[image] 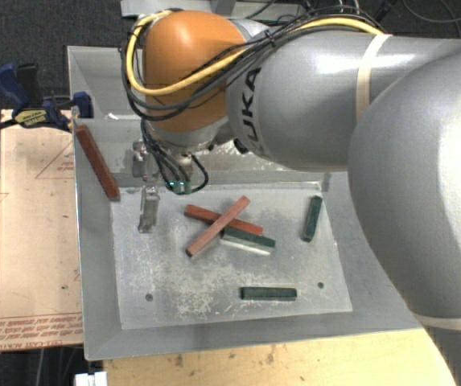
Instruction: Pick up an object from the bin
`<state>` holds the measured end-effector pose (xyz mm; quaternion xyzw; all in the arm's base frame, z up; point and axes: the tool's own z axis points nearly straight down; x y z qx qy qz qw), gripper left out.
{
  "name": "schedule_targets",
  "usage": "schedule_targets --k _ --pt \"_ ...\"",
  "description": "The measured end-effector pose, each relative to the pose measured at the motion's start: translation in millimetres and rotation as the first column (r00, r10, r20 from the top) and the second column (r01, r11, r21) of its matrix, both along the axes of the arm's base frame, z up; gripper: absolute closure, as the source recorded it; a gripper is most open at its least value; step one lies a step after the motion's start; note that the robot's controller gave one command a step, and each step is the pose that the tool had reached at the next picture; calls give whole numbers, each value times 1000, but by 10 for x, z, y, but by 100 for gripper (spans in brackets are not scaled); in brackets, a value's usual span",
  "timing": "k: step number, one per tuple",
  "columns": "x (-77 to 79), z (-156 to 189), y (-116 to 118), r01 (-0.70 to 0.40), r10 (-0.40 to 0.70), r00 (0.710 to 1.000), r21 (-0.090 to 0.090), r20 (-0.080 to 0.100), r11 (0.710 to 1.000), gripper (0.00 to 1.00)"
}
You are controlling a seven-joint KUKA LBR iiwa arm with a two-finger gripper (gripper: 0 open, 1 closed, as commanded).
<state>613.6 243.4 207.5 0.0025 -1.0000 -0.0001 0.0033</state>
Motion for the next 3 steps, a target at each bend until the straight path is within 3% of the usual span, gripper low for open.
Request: schedule_targets --k 1,2,3 --pt "19 51 -12 4 -4 1000 1 7 1000 0" --pt "45 -96 -179 -79 79 997 4 13 997 0" --pt "341 -568 -526 -321 321 947 -1 14 947 0"
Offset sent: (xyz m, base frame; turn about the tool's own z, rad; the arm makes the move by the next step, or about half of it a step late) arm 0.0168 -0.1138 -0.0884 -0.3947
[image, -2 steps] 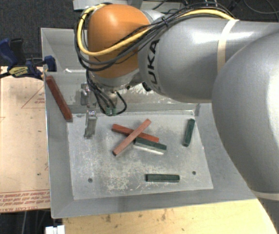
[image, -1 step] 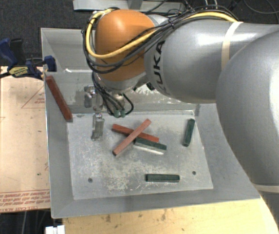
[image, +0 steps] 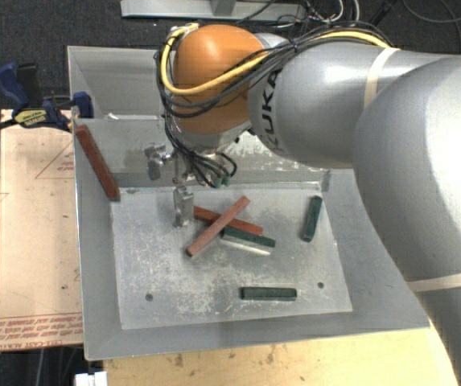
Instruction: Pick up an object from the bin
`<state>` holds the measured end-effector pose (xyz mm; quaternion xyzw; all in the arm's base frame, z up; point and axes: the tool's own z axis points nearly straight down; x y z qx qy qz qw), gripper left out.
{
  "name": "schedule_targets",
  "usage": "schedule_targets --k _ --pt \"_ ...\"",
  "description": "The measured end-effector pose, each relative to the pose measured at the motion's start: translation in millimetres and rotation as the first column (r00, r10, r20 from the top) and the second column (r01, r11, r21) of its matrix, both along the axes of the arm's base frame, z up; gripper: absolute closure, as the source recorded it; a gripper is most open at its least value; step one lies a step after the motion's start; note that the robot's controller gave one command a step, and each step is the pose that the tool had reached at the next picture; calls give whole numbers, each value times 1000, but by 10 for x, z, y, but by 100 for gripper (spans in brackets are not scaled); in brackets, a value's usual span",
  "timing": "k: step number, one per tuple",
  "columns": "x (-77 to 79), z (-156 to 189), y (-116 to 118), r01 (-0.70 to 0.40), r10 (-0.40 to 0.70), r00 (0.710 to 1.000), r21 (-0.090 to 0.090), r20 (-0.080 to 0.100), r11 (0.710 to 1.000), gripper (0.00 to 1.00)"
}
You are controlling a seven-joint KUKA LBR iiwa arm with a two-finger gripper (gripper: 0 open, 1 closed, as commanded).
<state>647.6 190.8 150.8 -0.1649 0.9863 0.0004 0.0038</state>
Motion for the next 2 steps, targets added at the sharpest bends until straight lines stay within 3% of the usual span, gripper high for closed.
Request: schedule_targets --k 1,2 --pt "-182 -167 -135 -22 22 1000 -1 -10 1000 0" --pt "-239 -301 -549 -2 2 1000 1 -5 1000 0"
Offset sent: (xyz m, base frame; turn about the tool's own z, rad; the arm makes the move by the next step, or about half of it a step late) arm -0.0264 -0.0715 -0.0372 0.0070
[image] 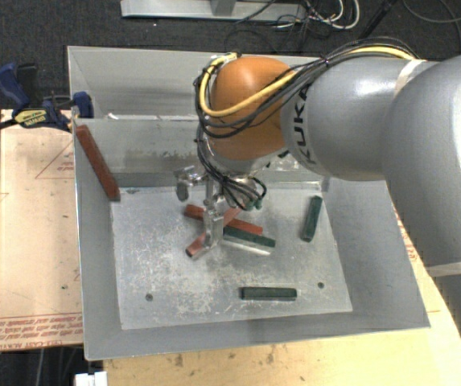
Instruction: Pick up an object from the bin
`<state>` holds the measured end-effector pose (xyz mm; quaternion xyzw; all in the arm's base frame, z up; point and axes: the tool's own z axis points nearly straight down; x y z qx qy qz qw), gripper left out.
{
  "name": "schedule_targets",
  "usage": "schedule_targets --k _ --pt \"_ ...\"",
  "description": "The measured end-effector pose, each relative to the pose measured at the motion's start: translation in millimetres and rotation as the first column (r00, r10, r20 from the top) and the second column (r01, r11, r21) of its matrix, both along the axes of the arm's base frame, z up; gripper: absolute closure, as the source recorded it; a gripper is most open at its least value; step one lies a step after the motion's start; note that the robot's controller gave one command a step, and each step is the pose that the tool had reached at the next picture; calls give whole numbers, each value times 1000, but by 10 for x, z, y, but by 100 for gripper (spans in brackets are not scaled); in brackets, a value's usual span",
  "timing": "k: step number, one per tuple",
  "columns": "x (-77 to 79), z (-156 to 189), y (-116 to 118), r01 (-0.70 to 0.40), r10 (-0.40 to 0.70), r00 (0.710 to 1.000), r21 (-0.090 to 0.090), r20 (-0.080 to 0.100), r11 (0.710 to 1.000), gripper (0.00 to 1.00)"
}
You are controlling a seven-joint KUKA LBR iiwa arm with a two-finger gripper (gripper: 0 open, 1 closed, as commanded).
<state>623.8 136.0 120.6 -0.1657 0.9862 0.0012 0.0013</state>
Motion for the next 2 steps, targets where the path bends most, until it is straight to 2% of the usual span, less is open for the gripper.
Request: schedule_targets --k 1,2 --pt "-23 -32 -172 -128 128 992 -3 -1 992 0" --pt "263 -485 -374 -346 346 938 -1 3 938 100"
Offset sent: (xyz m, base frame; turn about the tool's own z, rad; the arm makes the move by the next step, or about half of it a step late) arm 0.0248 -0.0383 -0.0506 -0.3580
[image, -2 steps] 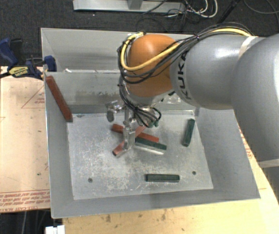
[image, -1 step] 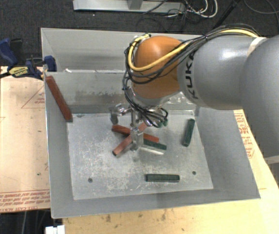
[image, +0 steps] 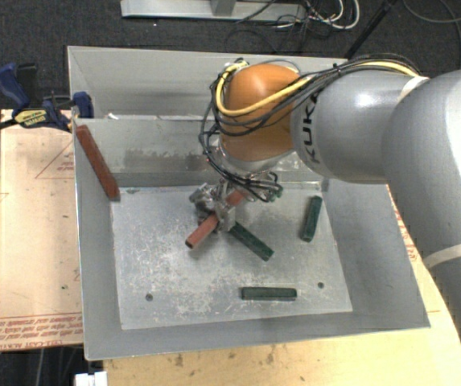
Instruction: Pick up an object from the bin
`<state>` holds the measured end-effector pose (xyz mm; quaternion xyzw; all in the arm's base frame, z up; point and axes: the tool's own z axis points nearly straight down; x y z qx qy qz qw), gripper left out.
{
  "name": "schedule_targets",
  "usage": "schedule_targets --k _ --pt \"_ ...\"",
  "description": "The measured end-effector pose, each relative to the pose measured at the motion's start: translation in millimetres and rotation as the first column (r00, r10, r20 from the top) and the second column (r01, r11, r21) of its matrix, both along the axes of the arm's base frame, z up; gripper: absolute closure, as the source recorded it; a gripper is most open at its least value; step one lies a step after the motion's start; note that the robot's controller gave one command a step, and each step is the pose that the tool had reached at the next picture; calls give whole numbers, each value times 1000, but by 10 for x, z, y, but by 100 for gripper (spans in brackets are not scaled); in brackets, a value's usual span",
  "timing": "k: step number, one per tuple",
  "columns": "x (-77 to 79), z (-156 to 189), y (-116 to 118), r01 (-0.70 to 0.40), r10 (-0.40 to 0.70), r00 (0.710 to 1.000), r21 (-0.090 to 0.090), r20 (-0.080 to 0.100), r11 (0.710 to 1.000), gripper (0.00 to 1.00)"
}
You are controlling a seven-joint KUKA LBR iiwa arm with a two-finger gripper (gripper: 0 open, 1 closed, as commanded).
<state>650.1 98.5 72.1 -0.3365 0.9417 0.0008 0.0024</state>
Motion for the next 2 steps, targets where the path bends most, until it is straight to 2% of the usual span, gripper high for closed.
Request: schedule_targets --k 1,2 --pt "-1 -2 0 0 0 1000 0 0 1000 100" --pt "-14 1561 -135 -32 32 999 -1 3 1000 100"
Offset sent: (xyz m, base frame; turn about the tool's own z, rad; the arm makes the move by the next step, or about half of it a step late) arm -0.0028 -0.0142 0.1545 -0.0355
